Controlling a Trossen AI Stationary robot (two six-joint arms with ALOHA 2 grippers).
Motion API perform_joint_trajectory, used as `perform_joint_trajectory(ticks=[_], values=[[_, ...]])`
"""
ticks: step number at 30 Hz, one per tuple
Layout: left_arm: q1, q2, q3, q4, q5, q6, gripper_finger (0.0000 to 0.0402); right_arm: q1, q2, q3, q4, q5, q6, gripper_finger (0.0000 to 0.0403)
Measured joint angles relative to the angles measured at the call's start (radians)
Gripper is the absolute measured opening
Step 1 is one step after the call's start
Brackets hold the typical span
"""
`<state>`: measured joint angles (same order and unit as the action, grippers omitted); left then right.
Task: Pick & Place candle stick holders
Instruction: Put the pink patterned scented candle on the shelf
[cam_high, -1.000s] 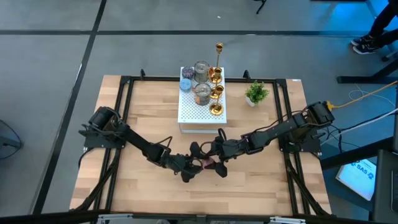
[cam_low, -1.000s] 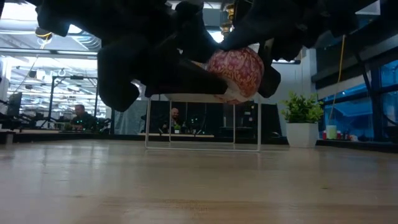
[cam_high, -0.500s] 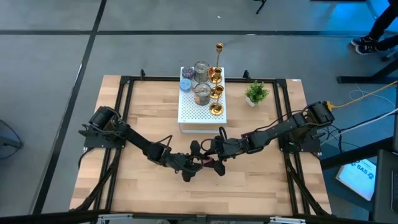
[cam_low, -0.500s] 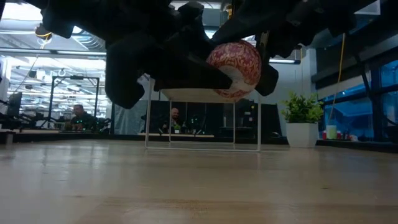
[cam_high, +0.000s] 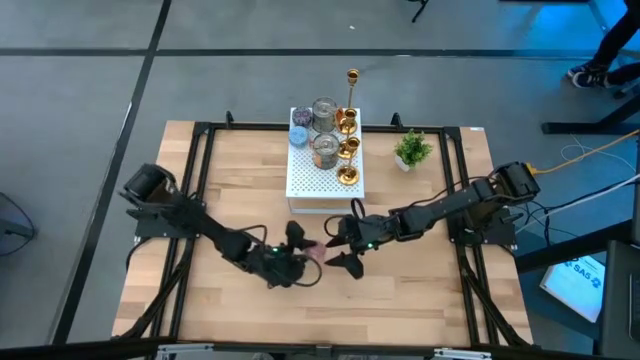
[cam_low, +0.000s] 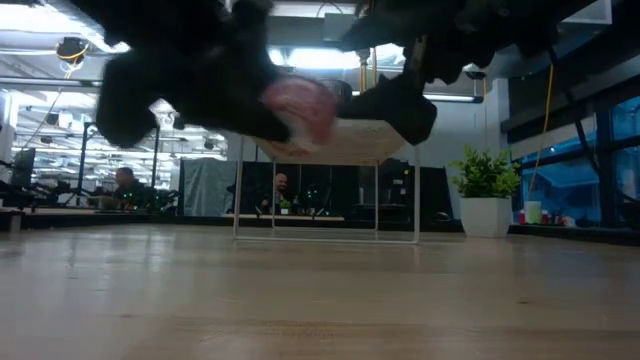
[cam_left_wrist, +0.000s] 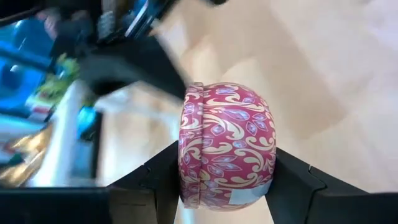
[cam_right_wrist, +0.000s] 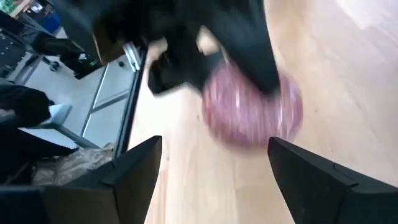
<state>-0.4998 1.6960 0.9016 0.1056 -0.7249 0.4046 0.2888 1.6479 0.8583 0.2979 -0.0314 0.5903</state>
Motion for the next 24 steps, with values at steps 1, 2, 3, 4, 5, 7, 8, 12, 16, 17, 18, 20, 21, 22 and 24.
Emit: perform_joint_trajectory(ticks=[1,2,3,4,5,7,8,12,16,17,18,20,21,22,24], values=[[-0.011,-0.025,0.000,-0.053,-0.034,-0.022,0.0180,-0.001,-0.001,0.000,-0.003,-0.003,0.000,0.0298],[-0.021,-0.050,-0.001,-0.094,-0.069,-0.043,0.0180,-0.001,-0.002,-0.001,-0.011,-0.002,0.000,0.0298],[-0.031,-0.074,-0.001,-0.131,-0.110,-0.061,0.0180,-0.001,-0.002,-0.001,-0.010,-0.002,-0.001,0.0298],[-0.042,-0.101,-0.001,-0.184,-0.162,-0.079,0.0180,-0.001,-0.003,-0.001,-0.009,-0.002,-0.001,0.0298],[-0.053,-0.126,-0.001,-0.238,-0.223,-0.096,0.0180,0.000,-0.004,-0.001,-0.009,-0.002,-0.002,0.0298],[-0.062,-0.171,-0.001,-0.325,-0.338,-0.127,0.0180,0.001,-0.004,-0.001,-0.011,-0.002,-0.003,0.0297],[-0.063,-0.192,-0.001,-0.377,-0.394,-0.140,0.0180,0.001,-0.004,-0.001,-0.011,-0.002,-0.003,0.0297],[-0.038,-0.258,-0.001,-0.499,-0.503,-0.146,0.0180,0.001,-0.004,-0.001,-0.010,0.001,-0.003,0.0297],[0.048,-0.279,-0.001,-0.506,-0.507,-0.055,0.0180,0.001,-0.004,-0.001,-0.017,-0.003,-0.003,0.0297],[0.078,-0.279,-0.001,-0.503,-0.507,-0.028,0.0180,0.001,-0.004,-0.001,-0.021,-0.017,0.001,0.0297],[0.109,-0.279,-0.001,-0.500,-0.507,-0.004,0.0180,0.001,-0.004,-0.001,-0.024,-0.027,0.002,0.0297],[0.167,-0.275,-0.001,-0.498,-0.507,0.008,0.0180,0.011,-0.005,-0.001,-0.019,-0.037,-0.018,0.0297],[0.196,-0.274,-0.001,-0.499,-0.505,0.008,0.0180,0.022,-0.008,-0.001,-0.016,-0.022,-0.044,0.0297],[0.221,-0.274,-0.001,-0.499,-0.506,0.008,0.0180,0.035,-0.014,-0.001,-0.012,-0.002,-0.074,0.0297],[0.259,-0.274,-0.001,-0.492,-0.507,0.008,0.0180,0.058,-0.035,-0.001,-0.012,-0.005,-0.157,0.0297]])
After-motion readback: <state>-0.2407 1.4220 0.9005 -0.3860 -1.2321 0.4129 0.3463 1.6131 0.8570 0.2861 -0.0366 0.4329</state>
